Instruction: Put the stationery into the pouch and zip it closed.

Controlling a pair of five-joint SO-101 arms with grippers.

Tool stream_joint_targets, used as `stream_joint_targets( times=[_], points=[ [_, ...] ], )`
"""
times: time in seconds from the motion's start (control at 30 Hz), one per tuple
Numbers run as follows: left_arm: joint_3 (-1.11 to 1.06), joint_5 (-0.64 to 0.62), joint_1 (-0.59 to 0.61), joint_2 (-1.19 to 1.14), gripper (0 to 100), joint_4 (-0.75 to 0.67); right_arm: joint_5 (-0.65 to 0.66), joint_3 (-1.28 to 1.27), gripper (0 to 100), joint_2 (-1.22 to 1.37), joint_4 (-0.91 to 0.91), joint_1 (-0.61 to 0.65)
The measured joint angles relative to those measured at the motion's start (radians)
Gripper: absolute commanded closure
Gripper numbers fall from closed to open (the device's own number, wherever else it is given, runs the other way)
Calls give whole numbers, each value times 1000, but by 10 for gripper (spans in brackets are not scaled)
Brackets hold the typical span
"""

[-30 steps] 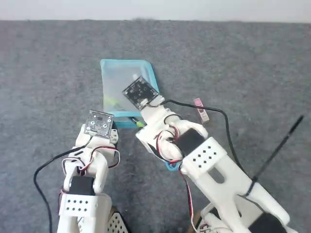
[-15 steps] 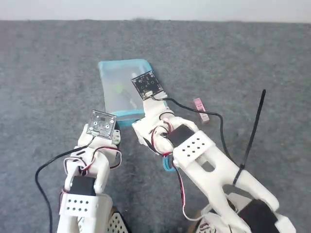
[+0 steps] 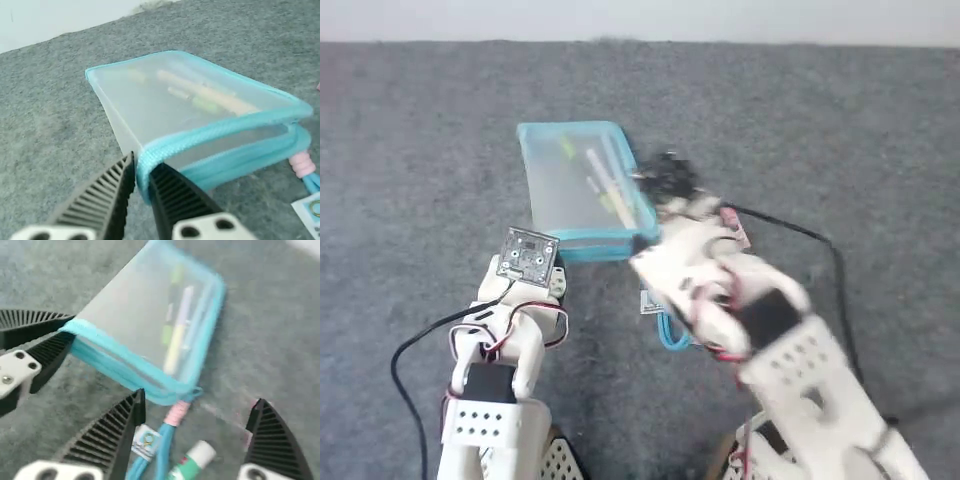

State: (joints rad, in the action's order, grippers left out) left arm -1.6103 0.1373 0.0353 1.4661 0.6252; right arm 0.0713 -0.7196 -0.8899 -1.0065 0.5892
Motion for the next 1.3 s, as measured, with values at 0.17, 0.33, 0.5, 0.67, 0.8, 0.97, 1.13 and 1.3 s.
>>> stream_joint_targets(
  times=[0.17, 0.33, 0.5, 0.67, 0.8, 0.97, 1.13, 1.3],
  points=[
    [0, 0, 0, 0, 988, 0, 71, -64, 674, -41, -127, -183],
    [0, 0, 0, 0, 988, 0, 91, -100, 674, 112, -143, -282],
    [0, 0, 0, 0, 988, 0, 91, -100, 674, 281, -103, -321],
    [0, 0, 0, 0, 988, 0, 91, -95, 674, 437, -35, -330],
    [0, 0, 0, 0, 988, 0, 91, -60, 674, 548, -18, -334],
    [0, 0, 0, 0, 988, 0, 91, 8, 674, 621, 34, -331],
    [0, 0, 0, 0, 988, 0, 137, 87, 674, 707, 72, -341],
    [0, 0, 0, 0, 988, 0, 170, 129, 674, 827, 150, -394]
  ],
)
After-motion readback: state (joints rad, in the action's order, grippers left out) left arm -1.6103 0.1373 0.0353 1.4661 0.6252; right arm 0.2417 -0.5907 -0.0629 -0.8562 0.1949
